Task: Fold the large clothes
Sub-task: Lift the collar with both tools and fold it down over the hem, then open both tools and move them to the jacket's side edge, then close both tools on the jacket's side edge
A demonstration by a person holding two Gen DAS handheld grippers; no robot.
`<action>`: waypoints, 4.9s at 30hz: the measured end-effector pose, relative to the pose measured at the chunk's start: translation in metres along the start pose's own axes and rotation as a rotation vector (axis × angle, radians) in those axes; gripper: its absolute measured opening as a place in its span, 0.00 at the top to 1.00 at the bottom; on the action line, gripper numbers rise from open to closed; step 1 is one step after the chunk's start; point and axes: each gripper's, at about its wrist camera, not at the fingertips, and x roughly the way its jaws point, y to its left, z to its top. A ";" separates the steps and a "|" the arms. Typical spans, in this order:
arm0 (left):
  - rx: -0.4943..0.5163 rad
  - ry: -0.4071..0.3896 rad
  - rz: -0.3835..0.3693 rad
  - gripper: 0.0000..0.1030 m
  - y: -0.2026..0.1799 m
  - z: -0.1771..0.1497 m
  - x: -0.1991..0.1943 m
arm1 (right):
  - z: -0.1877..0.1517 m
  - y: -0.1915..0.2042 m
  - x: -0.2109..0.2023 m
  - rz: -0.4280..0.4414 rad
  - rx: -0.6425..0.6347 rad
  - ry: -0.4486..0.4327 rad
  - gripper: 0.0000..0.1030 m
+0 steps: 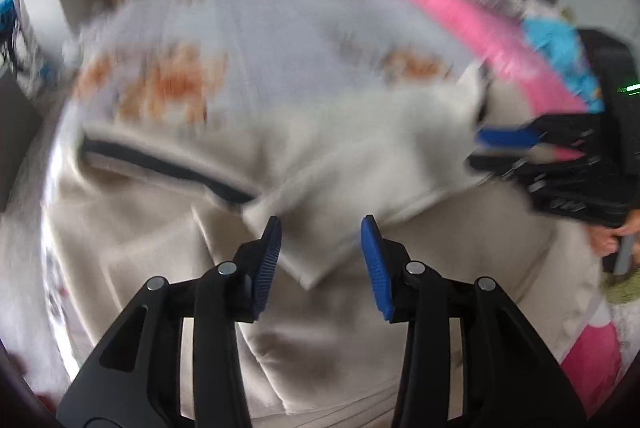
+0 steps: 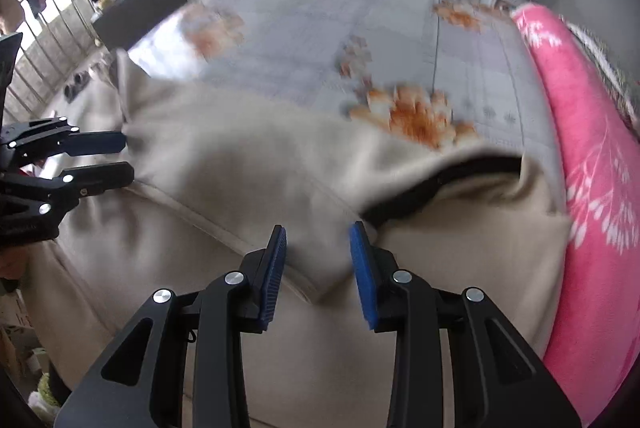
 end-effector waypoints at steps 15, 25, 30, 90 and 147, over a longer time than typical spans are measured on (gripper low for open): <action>-0.170 -0.176 -0.020 0.55 0.037 -0.086 -0.137 | -0.089 0.027 -0.116 0.087 0.114 -0.171 0.33; -0.254 -0.206 0.024 0.54 0.028 -0.183 -0.139 | -0.162 0.091 -0.076 0.090 0.089 -0.134 0.27; -0.270 -0.250 0.098 0.54 0.035 -0.195 -0.143 | -0.171 0.082 -0.066 0.140 0.166 -0.148 0.25; -0.084 -0.149 0.483 0.77 0.015 -0.163 -0.089 | -0.182 0.046 -0.099 -0.015 0.288 -0.226 0.23; -0.060 -0.107 0.525 0.76 0.009 -0.156 -0.079 | -0.197 -0.057 -0.083 0.058 0.430 -0.192 0.53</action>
